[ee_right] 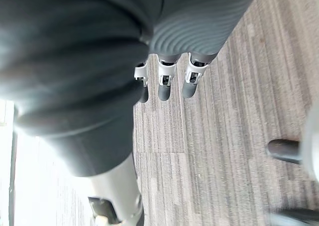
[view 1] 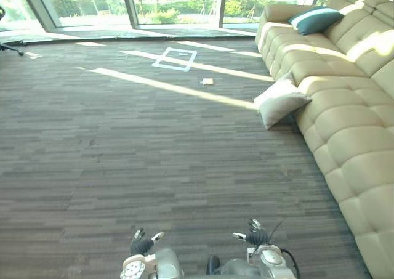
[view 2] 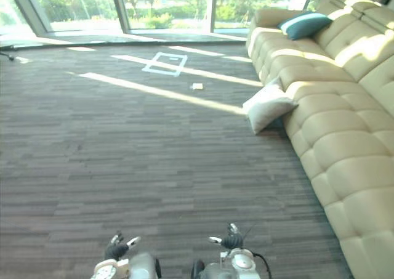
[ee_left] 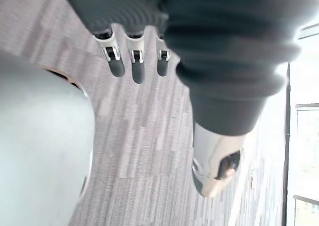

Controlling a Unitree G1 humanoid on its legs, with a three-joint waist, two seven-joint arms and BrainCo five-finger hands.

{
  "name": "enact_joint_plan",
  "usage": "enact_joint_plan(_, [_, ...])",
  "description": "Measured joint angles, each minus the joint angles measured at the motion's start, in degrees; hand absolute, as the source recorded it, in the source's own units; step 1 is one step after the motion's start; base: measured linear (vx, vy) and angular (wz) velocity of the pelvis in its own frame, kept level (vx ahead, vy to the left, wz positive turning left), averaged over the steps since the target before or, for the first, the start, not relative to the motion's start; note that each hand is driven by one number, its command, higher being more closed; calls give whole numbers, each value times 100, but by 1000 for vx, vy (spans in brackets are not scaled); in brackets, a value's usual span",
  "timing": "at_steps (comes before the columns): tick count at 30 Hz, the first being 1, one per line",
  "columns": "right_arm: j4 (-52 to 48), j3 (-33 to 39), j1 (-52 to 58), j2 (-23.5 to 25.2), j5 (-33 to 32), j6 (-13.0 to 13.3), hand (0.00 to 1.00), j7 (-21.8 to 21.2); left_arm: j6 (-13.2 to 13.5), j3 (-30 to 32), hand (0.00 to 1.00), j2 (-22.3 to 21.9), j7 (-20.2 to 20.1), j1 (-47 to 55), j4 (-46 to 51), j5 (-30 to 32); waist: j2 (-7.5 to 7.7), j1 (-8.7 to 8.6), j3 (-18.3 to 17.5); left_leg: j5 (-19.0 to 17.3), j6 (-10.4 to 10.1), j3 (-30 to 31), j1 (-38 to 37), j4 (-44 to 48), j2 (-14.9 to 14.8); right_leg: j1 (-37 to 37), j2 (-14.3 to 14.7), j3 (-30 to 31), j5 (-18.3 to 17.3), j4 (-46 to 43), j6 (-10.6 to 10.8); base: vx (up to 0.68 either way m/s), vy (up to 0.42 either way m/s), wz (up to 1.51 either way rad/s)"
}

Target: Pick up cushions and gather them together orderly.

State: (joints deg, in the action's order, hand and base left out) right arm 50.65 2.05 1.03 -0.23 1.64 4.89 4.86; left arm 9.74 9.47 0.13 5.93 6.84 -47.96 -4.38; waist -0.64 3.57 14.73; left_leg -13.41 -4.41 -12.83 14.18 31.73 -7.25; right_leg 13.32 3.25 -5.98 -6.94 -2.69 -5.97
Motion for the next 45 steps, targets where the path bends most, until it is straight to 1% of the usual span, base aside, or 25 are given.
enact_joint_plan(1, [45,2,37,-40,1,-4,0,23,8,17,0,-50,22,12,-1,-72,-57,14,14,392,-113,122,47,-1314,118,234,-22,177,-153,143,62,473,104,-76])
enact_joint_plan(3, [155,-5,57,-77,3,-8,0,51,10,17,0,-78,35,37,-3,-150,-117,19,-14,673,-184,100,105,-2071,91,445,5,334,-360,195,175,567,230,-58])
enact_joint_plan(5, [234,4,149,-90,11,-27,0,81,9,35,0,-52,36,75,4,-189,-113,65,-139,1030,34,80,148,-2177,34,733,-46,580,-835,57,348,604,283,-58])
enact_joint_plan(6, [233,1,189,-60,19,-28,0,79,5,62,0,-35,22,82,2,-190,-15,110,-221,1341,144,35,189,-1986,94,750,-178,689,-1009,-65,435,698,289,-71])
enact_joint_plan(7, [248,4,328,8,47,-21,0,74,-4,72,0,78,14,88,-7,-186,263,164,-471,1567,425,-128,178,-1660,357,461,-536,818,-1300,-976,781,698,289,-66])
enact_joint_plan(8, [249,3,334,12,50,-21,0,74,-6,72,0,86,15,88,-9,-184,284,164,-483,1567,431,-136,168,-1649,378,423,-556,819,-1308,-1111,800,702,281,-55])
enact_joint_plan(9, [275,3,348,51,53,-16,0,74,0,50,0,207,17,67,-132,-185,443,141,-558,1338,568,-213,3,-1651,596,-50,-766,816,-1255,-2299,1038,526,254,-5])
enact_joint_plan(10, [256,9,358,67,59,11,0,59,-15,-17,0,305,34,-9,-245,-191,558,54,-487,1095,632,-218,-363,-1743,804,-610,-966,839,-671,-3737,1644,647,314,2])
enact_joint_plan(11, [241,14,330,64,61,29,0,45,-28,-53,0,349,39,-73,-284,-179,597,-15,-408,999,659,-198,-634,-1824,911,-832,-1057,798,-395,-4442,1664,601,293,27])
enact_joint_plan(12, [187,54,302,42,65,62,0,27,-109,-162,0,421,45,-153,-465,-123,543,-95,-286,853,647,-99,-1155,-2002,1056,-1141,-1191,579,-373,-5334,1414,692,297,29])
enact_joint_plan(14, [145,64,328,-53,64,120,0,25,-144,-306,0,385,42,-167,-520,-42,427,-141,-287,569,702,-30,-1872,-2300,1071,-1684,-1211,136,-588,-5658,1056,607,222,22])
enact_joint_plan(17, [35,57,290,-183,65,163,0,26,-151,-534,0,421,35,-208,-691,37,318,-277,-210,283,710,83,-2621,-2575,976,-2502,-1122,-822,-995,-4291,797,498,72,29])
enact_joint_plan(21, [54,186,202,-175,49,161,0,12,-158,-613,0,424,29,-167,-726,81,296,-370,-165,-73,248,118,-3416,-2927,990,-3043,-649,-1251,283,-1077,676,717,-4,14])
enact_joint_plan(23, [28,224,251,-119,54,146,0,12,-157,-585,0,440,8,-65,-692,102,392,-377,-223,-238,3,306,-3634,-2651,1049,-2974,-598,-1161,456,-1171,205,778,-107,54])
enact_joint_plan(24, [-3,259,276,-80,62,120,0,13,-157,-462,0,396,4,-37,-618,109,458,-410,-262,-310,-25,471,-3579,-2035,1009,-2897,-630,-1071,1013,-1371,-201,797,-156,74])
enact_joint_plan(25, [-29,262,273,-128,72,114,0,-4,-162,-382,0,293,12,-64,-619,110,321,-435,-266,-348,-88,496,-3370,-1430,850,-2806,-594,-1184,872,-1493,-194,755,-176,78])
enact_joint_plan(27, [-236,208,335,-276,60,74,0,-20,-155,-125,0,54,1,-19,-506,154,-65,-384,-278,113,-371,533,-2137,1373,123,-2300,-198,-1310,555,-1202,-251,786,-195,27])
enact_joint_plan(28, [-257,209,288,-218,49,69,0,-11,-146,99,0,-95,-2,-20,-407,138,-185,-342,-231,96,-349,325,-1707,2454,-313,-1876,69,-1263,420,-994,-322,714,-177,-27])
enact_joint_plan(30, [-239,194,250,-32,18,42,0,-4,-153,108,0,30,-1,-12,-311,155,-18,-310,-116,-90,-207,111,-1345,2864,-537,-1174,205,-1061,195,-733,-392,636,-174,-46])
enact_joint_plan(32, [-211,172,239,41,-6,33,0,1,-135,66,0,121,-9,-23,-202,139,149,-237,-66,-307,-76,-4,-932,2282,-391,-641,193,-618,133,-479,-321,533,-152,-83])
enact_joint_plan(35, [-195,179,228,16,-5,28,0,32,-105,46,0,78,-10,-132,-208,141,133,-64,-51,-366,-7,180,-281,580,-38,-226,100,68,-52,-219,-130,492,20,-130])
enact_joint_plan(37, [-191,207,326,-21,-2,17,0,90,-89,-18,0,80,9,-155,-231,136,99,-62,-40,18,-133,638,-166,-792,214,70,-6,495,-326,-207,8,438,163,-95])
enact_joint_plan(40, [-200,205,376,-9,5,20,0,112,-37,-31,0,70,19,-115,-204,75,67,-44,-91,441,-161,1034,-156,-1459,258,165,-38,1049,-934,-613,232,436,281,-105])
enact_joint_plan(43, [-257,72,579,77,25,8,0,107,-30,94,0,122,24,58,-70,59,349,16,-385,799,157,393,-323,-1035,302,-69,-384,1460,-1521,-1586,716,595,366,-128])
enact_joint_plan(45, [-437,-34,594,269,61,8,0,77,-52,178,0,210,43,57,-119,59,495,3,-449,510,342,-133,-762,-1110,337,-911,-765,1025,-1293,-3322,1295,512,351,-122])
